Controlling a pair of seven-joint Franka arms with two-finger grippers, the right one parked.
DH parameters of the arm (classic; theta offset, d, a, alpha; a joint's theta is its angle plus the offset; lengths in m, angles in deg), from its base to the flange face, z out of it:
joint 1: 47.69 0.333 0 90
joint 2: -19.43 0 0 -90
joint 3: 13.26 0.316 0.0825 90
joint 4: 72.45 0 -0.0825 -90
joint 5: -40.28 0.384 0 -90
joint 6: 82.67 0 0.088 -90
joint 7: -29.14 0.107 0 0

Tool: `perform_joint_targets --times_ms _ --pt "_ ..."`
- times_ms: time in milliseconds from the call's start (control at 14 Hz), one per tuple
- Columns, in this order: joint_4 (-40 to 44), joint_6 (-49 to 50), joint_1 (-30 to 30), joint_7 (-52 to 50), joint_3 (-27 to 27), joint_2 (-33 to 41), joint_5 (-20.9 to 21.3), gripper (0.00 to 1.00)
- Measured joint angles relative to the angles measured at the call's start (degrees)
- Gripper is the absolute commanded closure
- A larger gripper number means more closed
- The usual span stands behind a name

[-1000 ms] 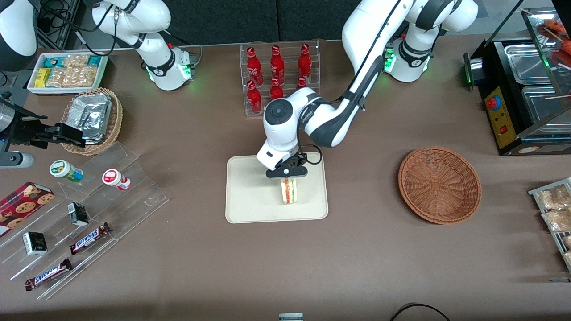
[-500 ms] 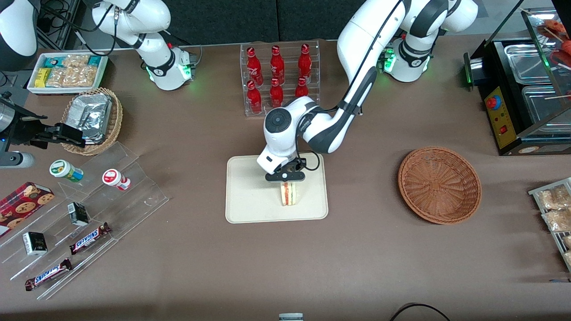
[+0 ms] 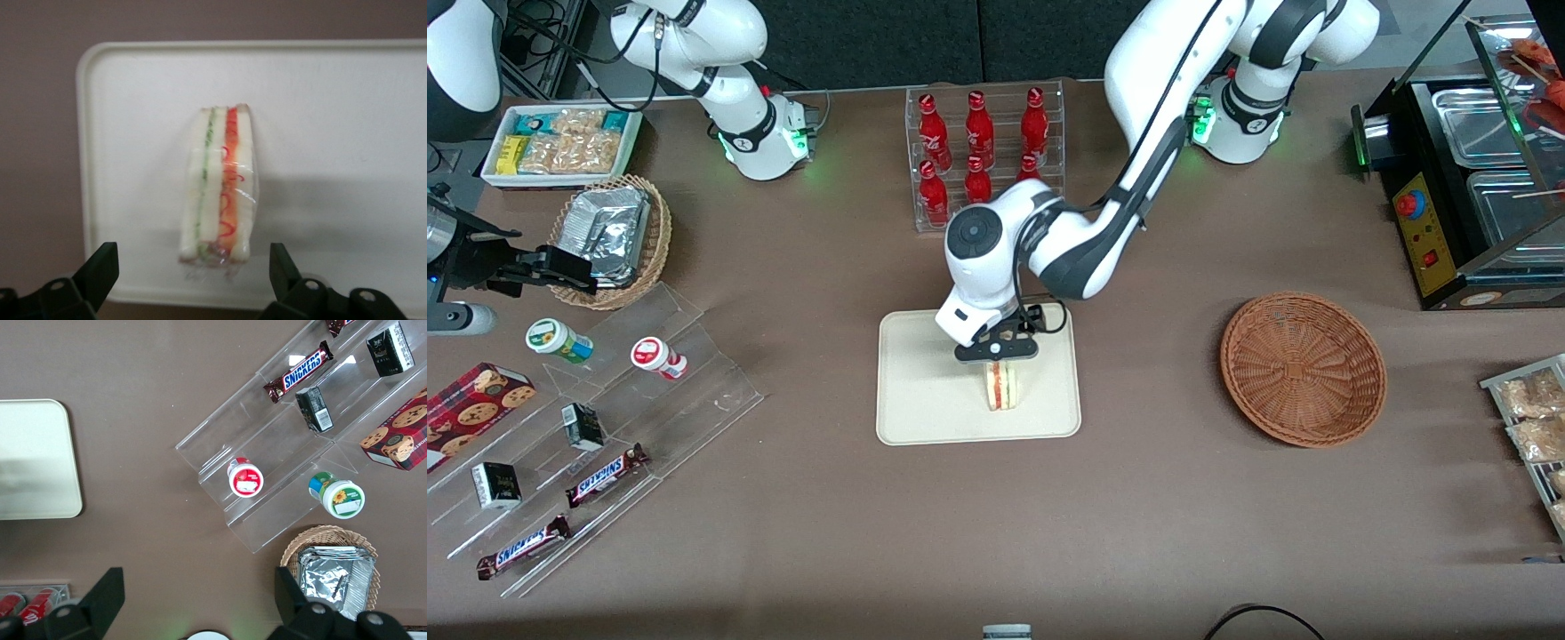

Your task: Place sandwich from basket to tray

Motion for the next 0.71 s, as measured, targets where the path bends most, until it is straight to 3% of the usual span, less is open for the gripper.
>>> perform_joint_targets --times_ms 500,714 --pt "2.99 21.66 12.50 0.66 0.91 17.37 0.06 0.00" --pt "2.92 27.53 18.16 6.56 0.95 23.31 0.06 0.00"
